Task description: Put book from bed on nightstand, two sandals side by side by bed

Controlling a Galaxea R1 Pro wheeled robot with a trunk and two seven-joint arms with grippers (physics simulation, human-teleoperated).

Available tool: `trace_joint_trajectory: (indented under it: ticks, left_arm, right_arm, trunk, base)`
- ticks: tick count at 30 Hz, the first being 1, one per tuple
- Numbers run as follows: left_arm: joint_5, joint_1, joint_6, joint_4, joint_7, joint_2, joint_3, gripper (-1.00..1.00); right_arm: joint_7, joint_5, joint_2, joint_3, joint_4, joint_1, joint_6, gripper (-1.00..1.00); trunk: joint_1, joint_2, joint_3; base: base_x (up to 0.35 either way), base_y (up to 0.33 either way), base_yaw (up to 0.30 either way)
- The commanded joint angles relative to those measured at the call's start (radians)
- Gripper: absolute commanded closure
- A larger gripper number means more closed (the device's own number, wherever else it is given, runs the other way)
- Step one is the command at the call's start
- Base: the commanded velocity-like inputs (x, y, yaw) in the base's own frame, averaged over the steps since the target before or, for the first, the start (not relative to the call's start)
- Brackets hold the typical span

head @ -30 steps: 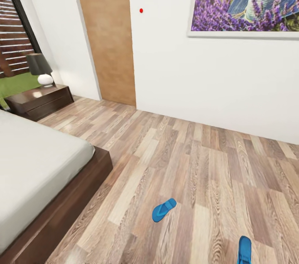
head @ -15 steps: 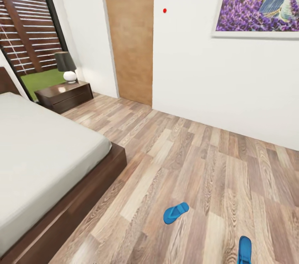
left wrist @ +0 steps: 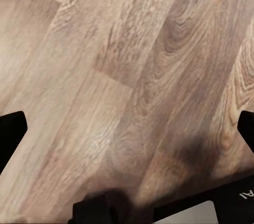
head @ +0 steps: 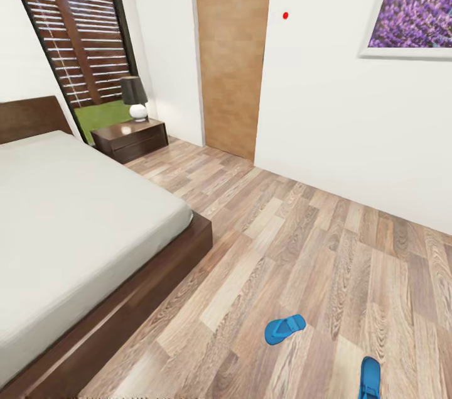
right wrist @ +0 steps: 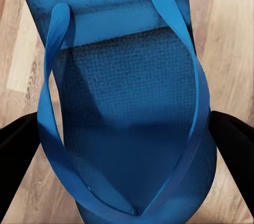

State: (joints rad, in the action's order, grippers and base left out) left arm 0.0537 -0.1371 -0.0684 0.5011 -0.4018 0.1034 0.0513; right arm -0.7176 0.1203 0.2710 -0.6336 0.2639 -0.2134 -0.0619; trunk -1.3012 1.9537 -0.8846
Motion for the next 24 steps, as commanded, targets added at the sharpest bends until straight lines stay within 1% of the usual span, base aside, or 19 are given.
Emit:
trace_joint_trajectory:
  ticks: [1,4,7,21,24]
  left_arm:
    - [0.006,-0.001,-0.004,-0.001,-0.006,-0.001,0.005,-1.0]
    - [0.006,-0.001,-0.004,-0.001,-0.006,-0.001,0.005,-1.0]
    - [0.006,-0.001,-0.004,-0.001,-0.006,-0.001,0.005,-1.0]
    - [0.004,0.0,-0.004,0.0,-0.006,-0.001,0.006,-1.0]
    - [0.002,-0.001,-0.004,0.0,-0.004,0.0,0.008,-1.0]
  right_arm:
    - [-0.005,0.007,0.0,0.0,-0.002,-0.001,-0.001,1.0]
    - [-0.005,0.007,0.001,0.0,-0.002,0.0,-0.001,1.0]
    - [-0.006,0.007,0.001,0.0,-0.003,0.0,-0.001,1.0]
    - [-0.008,0.006,0.002,0.0,-0.003,0.0,-0.001,1.0]
    - [-0.008,0.006,0.002,0.0,-0.003,-0.001,-0.001,1.0]
  trunk:
    - [0.0,0.0,-0.001]
    - [0.0,0.0,-0.001]
    - [0.0,0.0,-0.001]
    - [0.0,0.0,-0.001]
    - [0.0,0.0,-0.001]
  base:
    - [0.0,0.0,0.272]
    - [0.0,0.0,0.219]
    - [0.0,0.0,0.095]
    - [0.0,0.0,0.01]
    - [0.11,0.0,0.0]
